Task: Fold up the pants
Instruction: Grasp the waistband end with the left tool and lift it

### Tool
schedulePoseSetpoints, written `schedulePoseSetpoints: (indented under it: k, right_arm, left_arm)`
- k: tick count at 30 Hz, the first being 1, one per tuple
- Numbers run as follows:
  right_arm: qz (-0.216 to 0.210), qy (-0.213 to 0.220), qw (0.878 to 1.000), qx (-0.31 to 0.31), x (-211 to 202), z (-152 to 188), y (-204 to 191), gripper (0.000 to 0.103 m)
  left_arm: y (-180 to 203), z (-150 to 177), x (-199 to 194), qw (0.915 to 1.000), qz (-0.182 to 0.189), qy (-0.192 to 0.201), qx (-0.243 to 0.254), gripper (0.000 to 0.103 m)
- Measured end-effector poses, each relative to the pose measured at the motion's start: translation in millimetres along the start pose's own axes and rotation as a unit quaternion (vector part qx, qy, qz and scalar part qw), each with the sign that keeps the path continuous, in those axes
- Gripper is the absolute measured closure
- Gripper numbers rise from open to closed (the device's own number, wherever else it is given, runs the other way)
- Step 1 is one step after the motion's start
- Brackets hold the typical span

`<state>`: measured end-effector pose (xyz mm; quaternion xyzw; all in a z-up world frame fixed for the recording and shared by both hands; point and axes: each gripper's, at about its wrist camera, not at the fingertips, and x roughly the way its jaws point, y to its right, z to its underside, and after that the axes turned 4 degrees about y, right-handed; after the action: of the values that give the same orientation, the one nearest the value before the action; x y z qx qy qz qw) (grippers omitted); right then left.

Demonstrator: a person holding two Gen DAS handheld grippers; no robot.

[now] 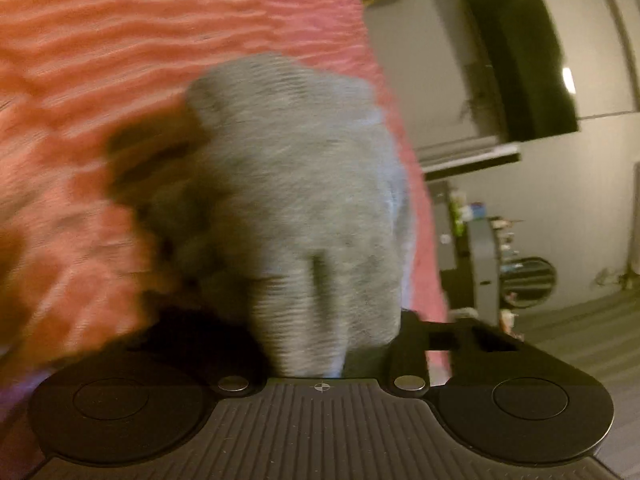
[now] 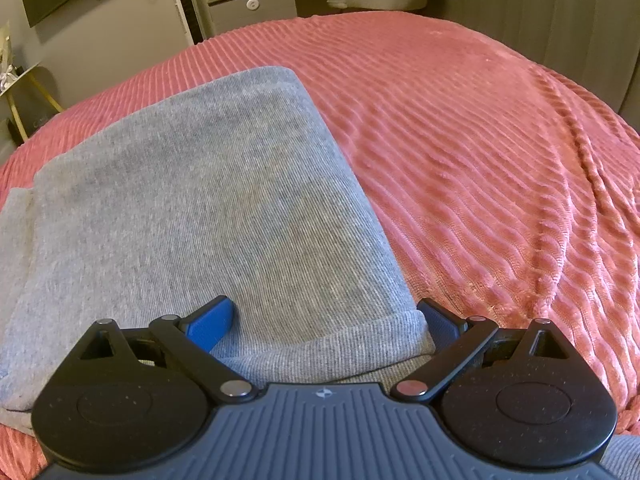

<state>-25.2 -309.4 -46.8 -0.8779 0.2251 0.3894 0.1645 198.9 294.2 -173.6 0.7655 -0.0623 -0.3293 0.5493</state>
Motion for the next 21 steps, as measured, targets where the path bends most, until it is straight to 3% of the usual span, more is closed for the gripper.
schedulePoseSetpoints:
  k: [11, 21]
  right_arm:
    - [0.001, -0.001, 1.000, -0.001, -1.3, 0.3, -0.5, 0.006]
    - [-0.005, -0.005, 1.000, -0.011, -8.3, -4.1, -1.8, 0.006]
  left_arm:
    - [10.9, 1.9, -5.4, 1.0000, 0.010, 0.000, 0.000, 0.083]
    - [66.9, 18.1, -38.8, 0.9957, 0.042, 0.016, 0.081, 0.084]
